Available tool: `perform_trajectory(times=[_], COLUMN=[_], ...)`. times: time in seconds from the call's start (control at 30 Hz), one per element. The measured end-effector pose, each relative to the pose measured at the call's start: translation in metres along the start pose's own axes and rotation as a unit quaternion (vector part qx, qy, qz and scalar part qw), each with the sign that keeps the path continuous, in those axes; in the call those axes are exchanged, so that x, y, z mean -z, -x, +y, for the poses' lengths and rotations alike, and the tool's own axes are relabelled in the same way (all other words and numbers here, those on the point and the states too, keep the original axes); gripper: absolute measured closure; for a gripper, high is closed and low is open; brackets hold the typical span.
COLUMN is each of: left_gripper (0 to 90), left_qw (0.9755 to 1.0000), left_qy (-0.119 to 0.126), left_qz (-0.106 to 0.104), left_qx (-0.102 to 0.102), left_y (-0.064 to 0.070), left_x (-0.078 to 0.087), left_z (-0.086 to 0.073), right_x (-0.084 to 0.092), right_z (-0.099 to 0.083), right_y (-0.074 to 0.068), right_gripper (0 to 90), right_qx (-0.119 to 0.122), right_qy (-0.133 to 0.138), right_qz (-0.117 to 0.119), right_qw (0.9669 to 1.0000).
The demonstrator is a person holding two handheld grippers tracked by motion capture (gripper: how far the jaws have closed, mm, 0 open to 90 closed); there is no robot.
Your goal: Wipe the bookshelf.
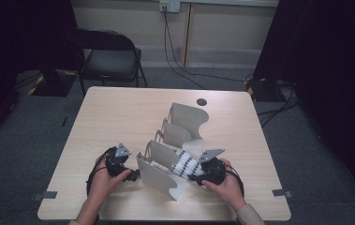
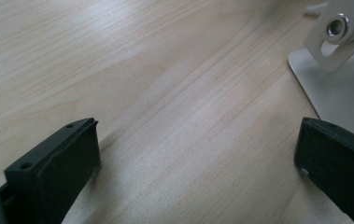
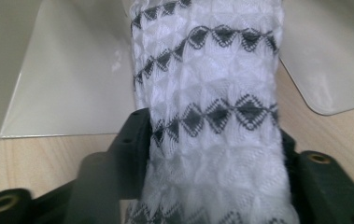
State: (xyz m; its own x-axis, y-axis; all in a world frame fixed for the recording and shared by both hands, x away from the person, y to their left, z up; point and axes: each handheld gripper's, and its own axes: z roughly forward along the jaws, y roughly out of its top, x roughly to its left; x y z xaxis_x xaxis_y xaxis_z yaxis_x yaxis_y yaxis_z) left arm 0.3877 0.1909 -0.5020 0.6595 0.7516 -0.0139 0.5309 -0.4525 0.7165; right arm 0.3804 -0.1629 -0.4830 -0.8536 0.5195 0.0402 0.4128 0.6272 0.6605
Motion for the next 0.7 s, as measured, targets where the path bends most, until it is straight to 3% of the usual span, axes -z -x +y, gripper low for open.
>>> perform_trajectory(times=[0.07, 0.2, 0.23, 0.5, 0.7], left_gripper=[0.0, 0.0, 0.0, 0.0, 0.0], left_qw=[1.0, 1.0, 1.0, 1.0, 1.0], left_qy=[-0.001, -0.001, -0.001, -0.001, 0.0], left_qz=[0.0, 0.0, 0.0, 0.0, 0.0], left_qx=[-0.001, -0.001, -0.002, -0.002, 0.0], left_y=[0.0, 0.0, 0.0, 0.0, 0.0], left_x=[0.0, 0.0, 0.0, 0.0, 0.0], left_z=[0.0, 0.0, 0.0, 0.0, 0.0], right_x=[0.001, 0.001, 0.001, 0.004, 0.017], right_z=[0.0, 0.001, 0.001, 0.006, 0.017], right_y=[0.002, 0.003, 0.004, 0.001, 0.0], right_gripper=[60.8, 68.2, 74.0, 79.3, 79.3], right_qx=[-0.007, -0.015, -0.017, -0.017, -0.018], right_qy=[0.0, -0.004, -0.005, -0.019, -0.003], right_qz=[0.005, 0.009, 0.01, 0.015, 0.027], right_qw=[1.0, 0.9998, 0.9998, 0.9996, 0.9995])
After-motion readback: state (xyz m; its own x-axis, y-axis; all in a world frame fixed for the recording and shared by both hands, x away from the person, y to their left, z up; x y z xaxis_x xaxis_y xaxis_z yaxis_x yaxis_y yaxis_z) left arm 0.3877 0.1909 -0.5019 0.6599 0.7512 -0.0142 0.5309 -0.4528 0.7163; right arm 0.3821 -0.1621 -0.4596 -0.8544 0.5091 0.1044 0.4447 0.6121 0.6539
